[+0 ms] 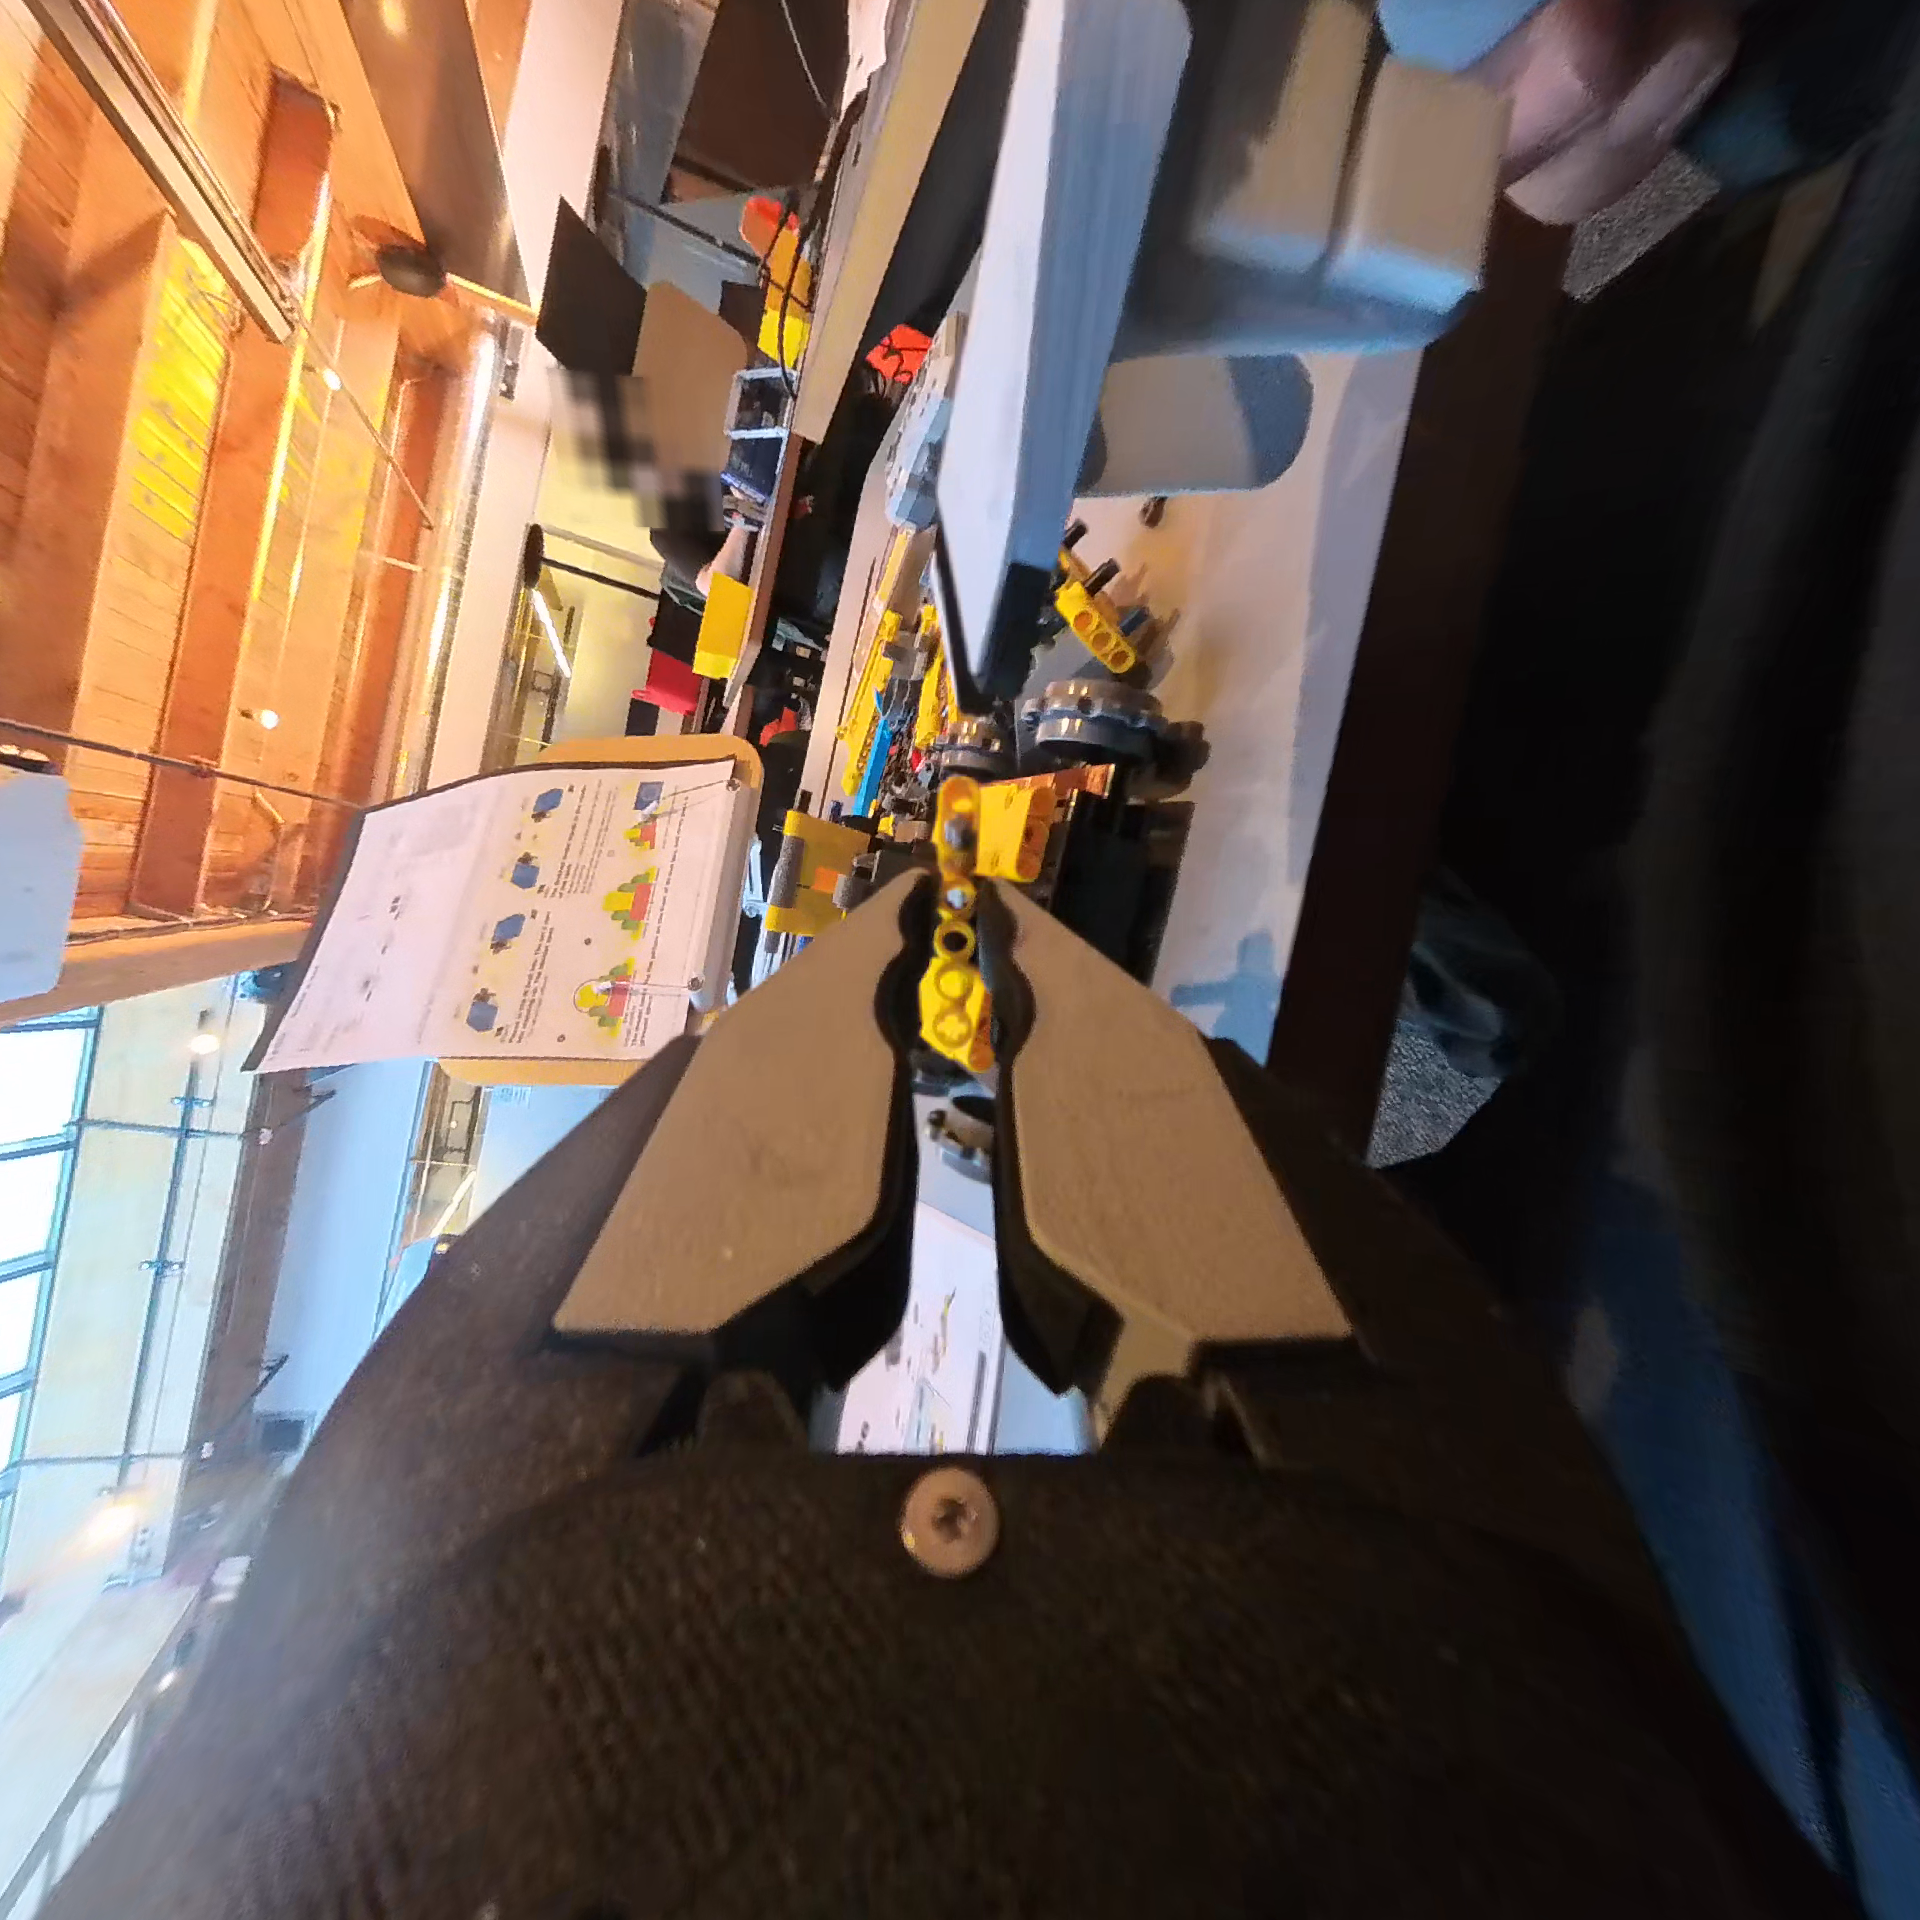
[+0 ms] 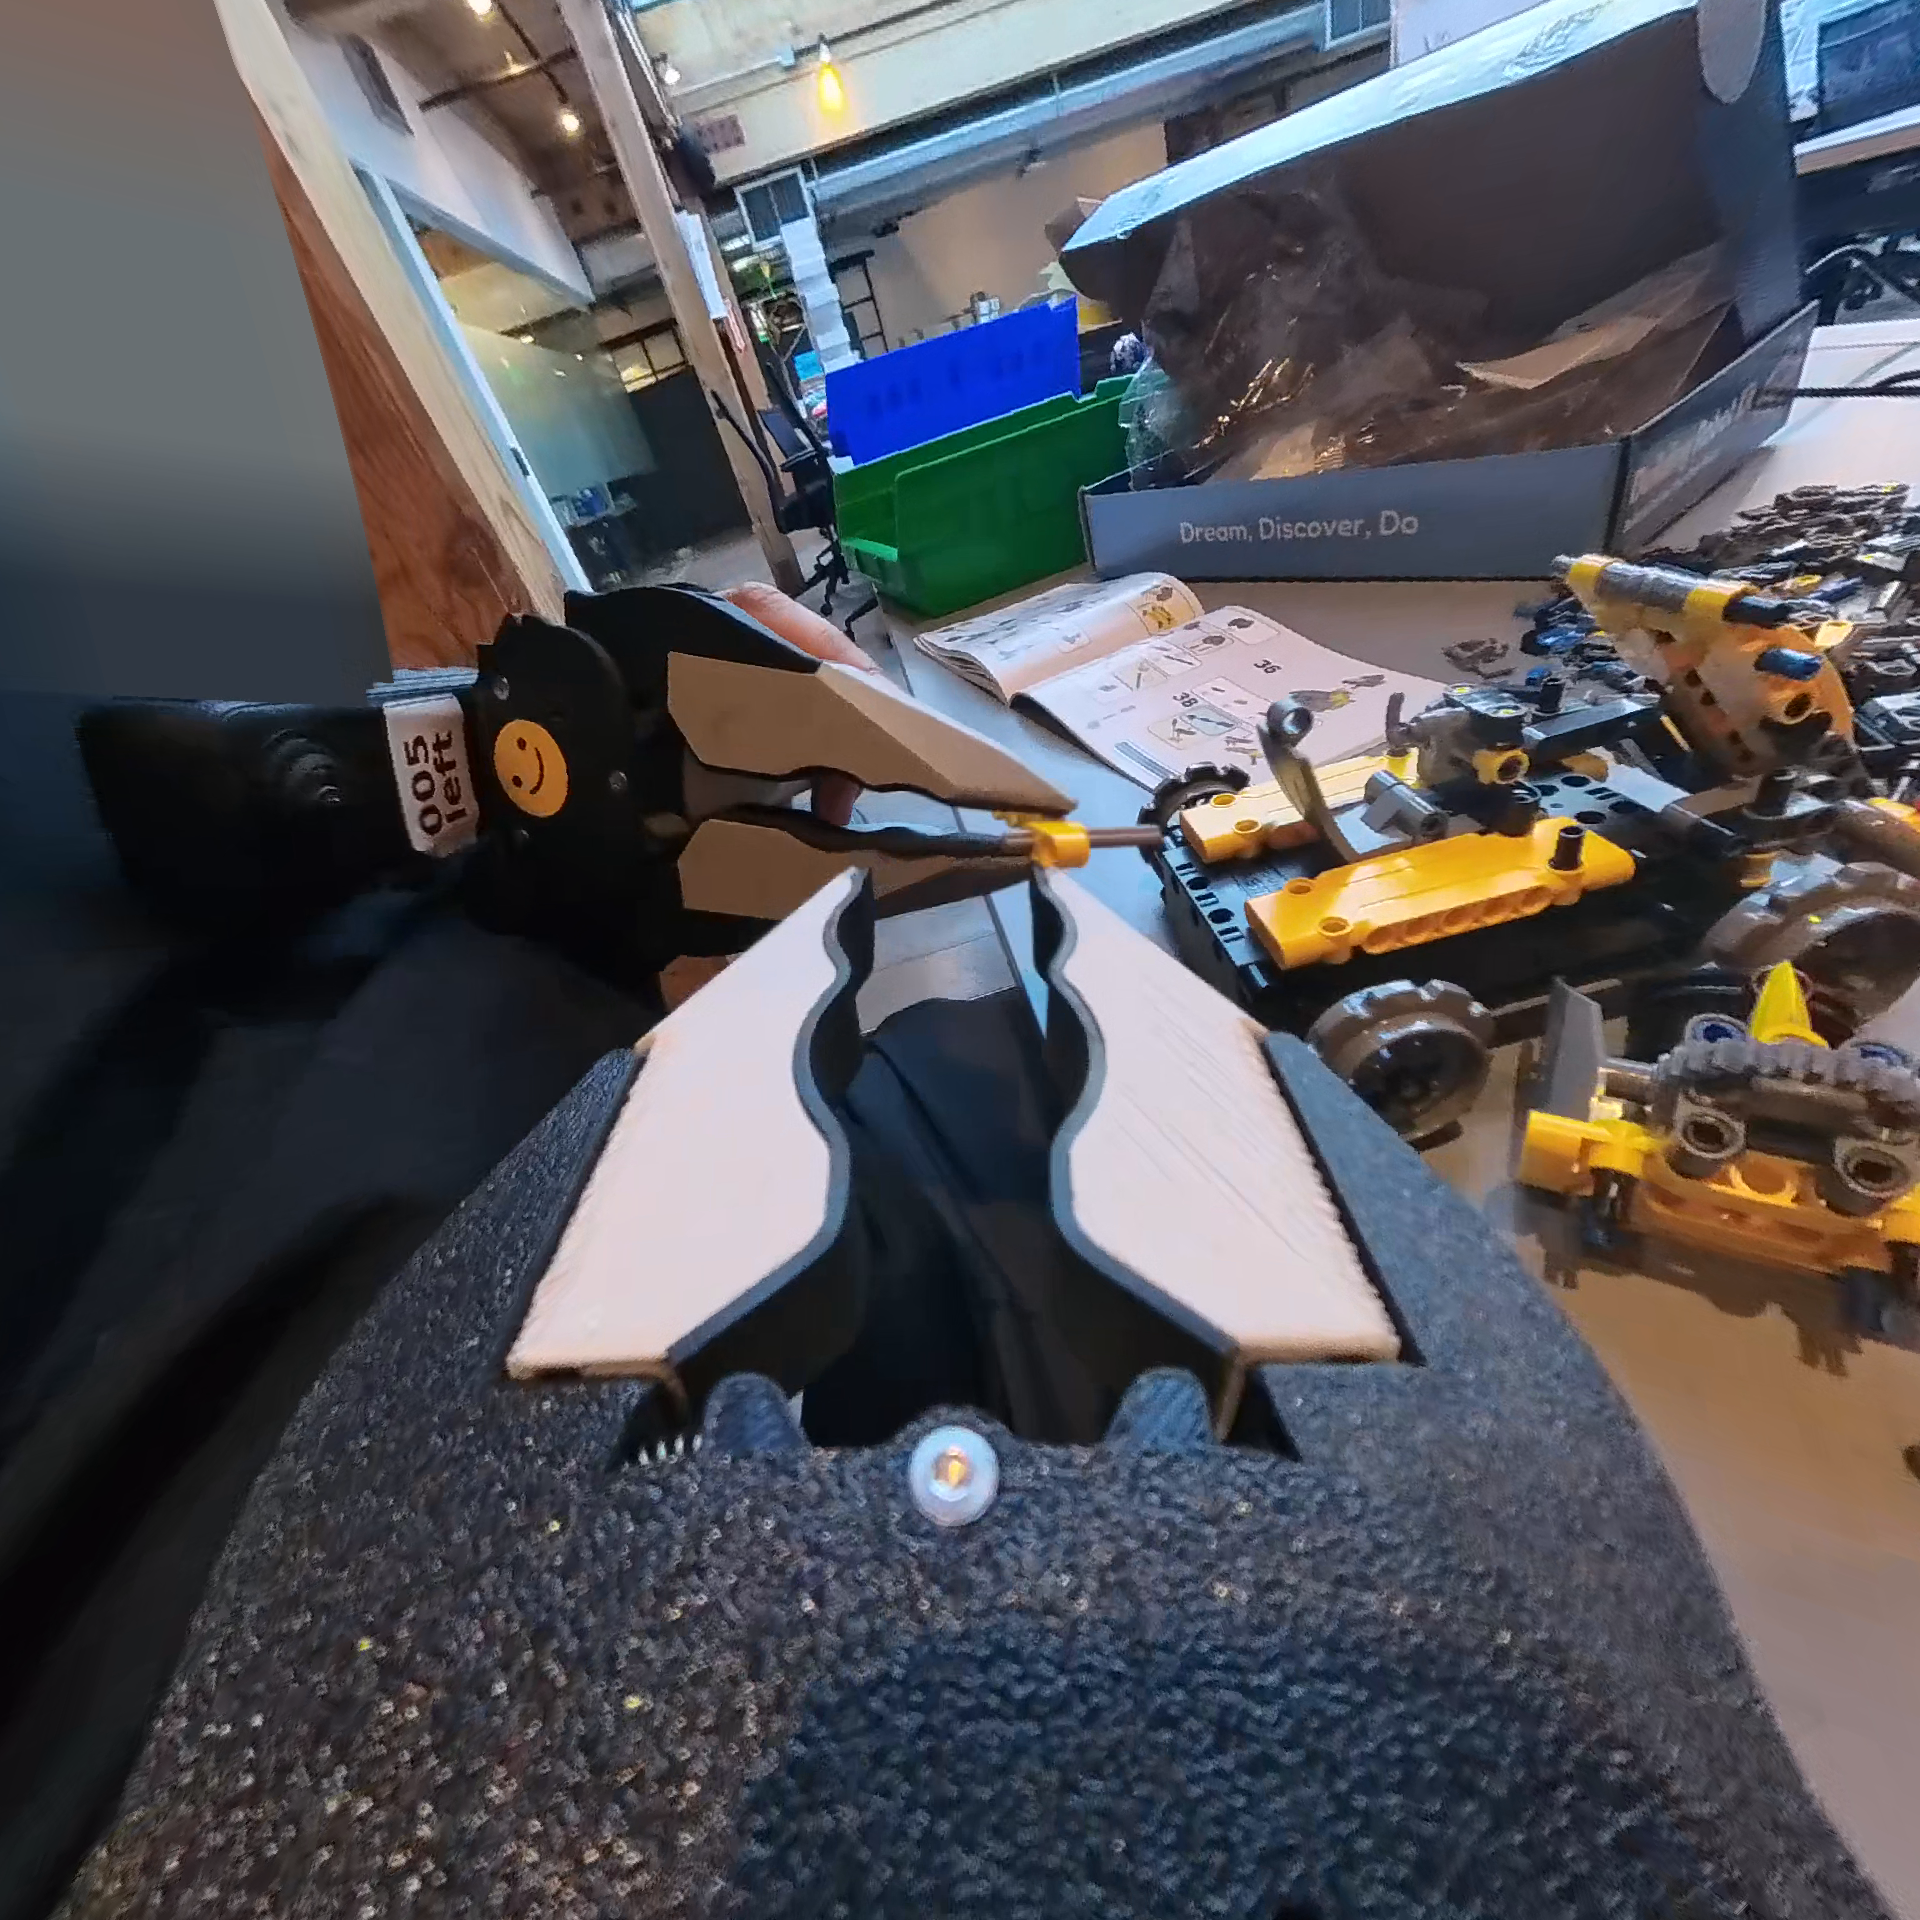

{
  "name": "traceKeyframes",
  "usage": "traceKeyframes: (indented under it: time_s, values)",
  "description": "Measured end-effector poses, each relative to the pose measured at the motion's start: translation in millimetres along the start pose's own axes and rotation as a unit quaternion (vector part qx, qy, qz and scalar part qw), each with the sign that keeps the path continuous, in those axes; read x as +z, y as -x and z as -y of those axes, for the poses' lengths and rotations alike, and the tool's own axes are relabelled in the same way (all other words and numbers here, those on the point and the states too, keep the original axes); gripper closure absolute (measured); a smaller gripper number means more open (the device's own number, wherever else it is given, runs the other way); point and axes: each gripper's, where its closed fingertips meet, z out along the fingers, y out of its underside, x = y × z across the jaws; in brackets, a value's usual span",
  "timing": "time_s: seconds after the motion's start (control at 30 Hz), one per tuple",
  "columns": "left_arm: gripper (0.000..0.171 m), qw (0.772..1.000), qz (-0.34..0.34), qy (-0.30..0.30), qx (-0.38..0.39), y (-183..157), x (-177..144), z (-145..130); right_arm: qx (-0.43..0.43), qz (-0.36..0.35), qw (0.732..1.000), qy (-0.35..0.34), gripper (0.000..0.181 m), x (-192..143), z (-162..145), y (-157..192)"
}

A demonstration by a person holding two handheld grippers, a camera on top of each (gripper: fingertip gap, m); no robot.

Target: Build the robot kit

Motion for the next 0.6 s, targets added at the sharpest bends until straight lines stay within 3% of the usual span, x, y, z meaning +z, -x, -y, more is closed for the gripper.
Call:
traceKeyframes:
  time_s: [0.37,0.6]
  values:
    - [0.167,0.999,0.031,0.013,0.018,7.0,3.8,-4.4,-0.062,-0.047,0.996,0.037,0.149,13.6,-1.1,-7.4]
    - [0.168,0.998,0.042,0.003,0.040,7.4,3.9,-1.8,-0.090,-0.067,0.993,0.049,0.138,9.4,9.0,-19.9]
